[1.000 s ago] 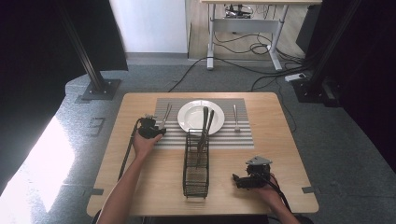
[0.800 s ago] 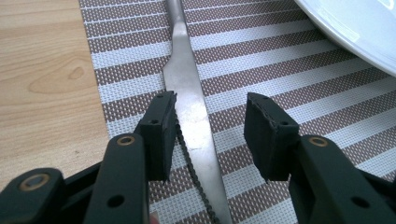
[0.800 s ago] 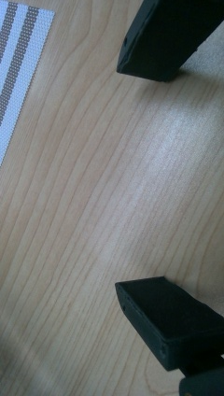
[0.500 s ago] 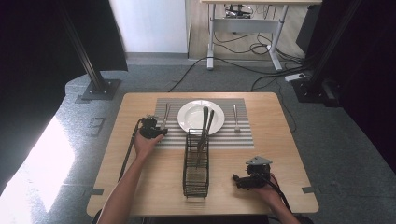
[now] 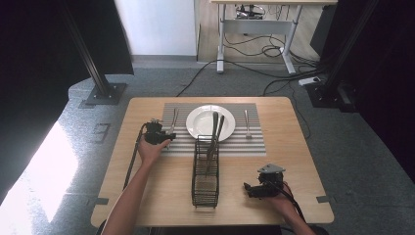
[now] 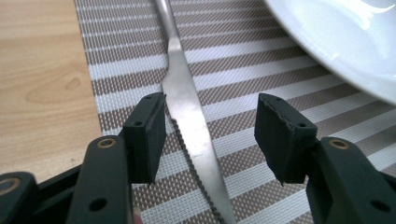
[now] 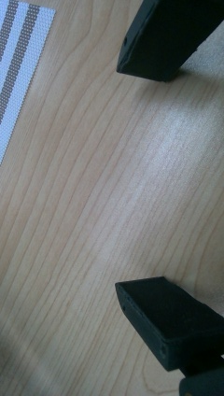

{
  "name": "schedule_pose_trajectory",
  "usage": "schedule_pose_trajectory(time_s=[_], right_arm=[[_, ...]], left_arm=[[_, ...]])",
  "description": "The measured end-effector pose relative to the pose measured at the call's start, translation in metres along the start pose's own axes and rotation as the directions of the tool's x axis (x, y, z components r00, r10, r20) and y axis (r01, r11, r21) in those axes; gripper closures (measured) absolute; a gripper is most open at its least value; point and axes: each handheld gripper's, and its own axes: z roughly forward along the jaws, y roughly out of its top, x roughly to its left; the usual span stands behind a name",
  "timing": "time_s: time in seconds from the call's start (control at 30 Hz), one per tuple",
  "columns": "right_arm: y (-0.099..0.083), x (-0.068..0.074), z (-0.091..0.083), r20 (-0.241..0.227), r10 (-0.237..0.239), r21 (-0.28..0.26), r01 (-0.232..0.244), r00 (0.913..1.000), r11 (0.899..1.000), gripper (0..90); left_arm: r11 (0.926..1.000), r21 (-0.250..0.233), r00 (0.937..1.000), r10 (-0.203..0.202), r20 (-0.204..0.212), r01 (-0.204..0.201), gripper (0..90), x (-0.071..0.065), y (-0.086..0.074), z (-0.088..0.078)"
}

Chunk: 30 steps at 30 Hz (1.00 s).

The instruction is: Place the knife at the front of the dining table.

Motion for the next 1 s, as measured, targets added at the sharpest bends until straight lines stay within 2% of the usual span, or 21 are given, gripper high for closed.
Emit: schedule_pose_trajectory(time_s=[0.17,0.33,0.5,0.63,0.87,1.0], right_arm=[[0.000,0.000,0.000,-0.002,-0.002,0.000,0.002,1.0000,1.000,0.0],[0.000,0.000,0.000,-0.003,-0.003,0.001,0.003,1.0000,1.000,0.0],[0.000,0.000,0.000,-0.003,-0.004,0.002,0.004,1.0000,1.000,0.0],[0.000,0.000,0.000,-0.003,-0.002,0.002,0.002,1.0000,1.000,0.0],[0.000,0.000,0.000,-0.004,-0.003,0.002,0.003,1.0000,1.000,0.0],[0.000,0.000,0.000,-0.004,-0.003,0.002,0.003,1.0000,1.000,0.0]], left_arm=[[0.9997,-0.019,0.9999,0.017,-0.002,-0.017,43.4,-0.003,0.001,-0.012],[0.9979,-0.064,0.9994,0.015,0.030,-0.013,42.4,-0.004,-0.002,-0.031],[0.9952,-0.094,0.9992,0.027,0.030,-0.024,42.0,-0.004,-0.008,-0.049],[0.9925,-0.110,0.9982,0.057,0.020,-0.054,42.0,-0.008,-0.016,-0.063],[0.9878,-0.151,0.9976,0.046,0.051,-0.038,41.9,-0.011,-0.034,-0.089],[0.9866,-0.153,0.9964,0.065,0.054,-0.056,41.9,-0.016,-0.044,-0.097]])
